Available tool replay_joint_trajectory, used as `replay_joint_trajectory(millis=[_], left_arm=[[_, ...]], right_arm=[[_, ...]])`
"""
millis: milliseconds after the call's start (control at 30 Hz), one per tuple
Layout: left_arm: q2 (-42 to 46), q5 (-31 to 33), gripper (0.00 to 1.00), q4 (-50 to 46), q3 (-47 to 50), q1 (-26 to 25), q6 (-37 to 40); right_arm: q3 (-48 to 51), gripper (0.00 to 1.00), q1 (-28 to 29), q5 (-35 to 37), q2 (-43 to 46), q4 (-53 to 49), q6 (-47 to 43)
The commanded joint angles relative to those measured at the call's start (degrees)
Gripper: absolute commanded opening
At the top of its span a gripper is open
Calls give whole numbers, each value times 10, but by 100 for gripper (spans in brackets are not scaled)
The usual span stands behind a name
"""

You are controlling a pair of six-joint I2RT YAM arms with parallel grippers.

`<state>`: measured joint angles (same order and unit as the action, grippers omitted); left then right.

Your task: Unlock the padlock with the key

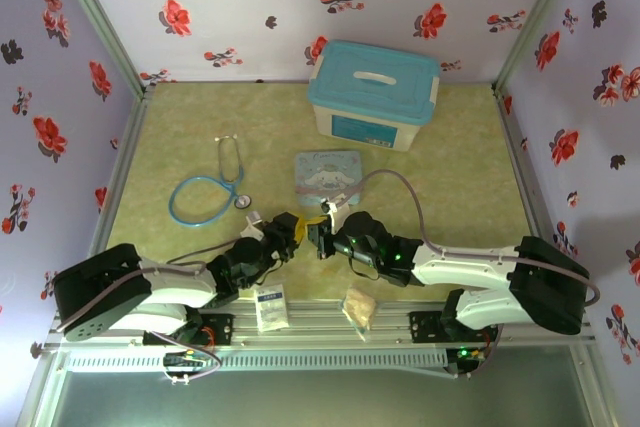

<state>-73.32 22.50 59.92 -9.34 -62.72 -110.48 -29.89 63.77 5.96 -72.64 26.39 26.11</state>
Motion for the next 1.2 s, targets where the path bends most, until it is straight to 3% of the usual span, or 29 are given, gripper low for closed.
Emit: replay_joint_trajectory(millis=[0, 67, 200, 233, 300, 367, 467, 600, 800, 900, 1000, 1167], left_arm=[[17, 9, 13, -30, 3, 6, 14], [20, 6, 2, -39, 3, 9, 14], [30, -10, 0, -44, 1, 27, 29], [34, -17, 0, -48, 0, 34, 40], [55, -37, 0, -70, -10, 51, 99], [93, -79, 0, -164, -42, 76, 173], [154, -117, 0, -331, -117, 94, 324], [187, -161, 0, -500, -222, 104, 492], [172, -246, 0, -652, -346, 104, 681], [168, -269, 0, -669, -370, 104, 723], [174, -295, 0, -637, -367, 104, 741], [180, -325, 0, -577, -356, 104, 745]], right_arm=[[4, 0, 4, 4, 3, 19, 3], [4, 0, 3, 5, 2, 20, 4], [9, 1, 4, 6, 5, 23, 4], [11, 13, 3, 9, 7, 23, 6], [16, 56, -4, 24, 18, 16, 17], [33, 75, -27, 7, 40, 25, 40], [66, 93, -79, -72, 76, 73, 92], [75, 95, -131, -193, 104, 94, 117], [96, 91, -170, -318, 131, 202, 143], [99, 86, -177, -334, 137, 228, 145], [97, 84, -177, -356, 123, 279, 162], [90, 71, -179, -386, 88, 351, 199]])
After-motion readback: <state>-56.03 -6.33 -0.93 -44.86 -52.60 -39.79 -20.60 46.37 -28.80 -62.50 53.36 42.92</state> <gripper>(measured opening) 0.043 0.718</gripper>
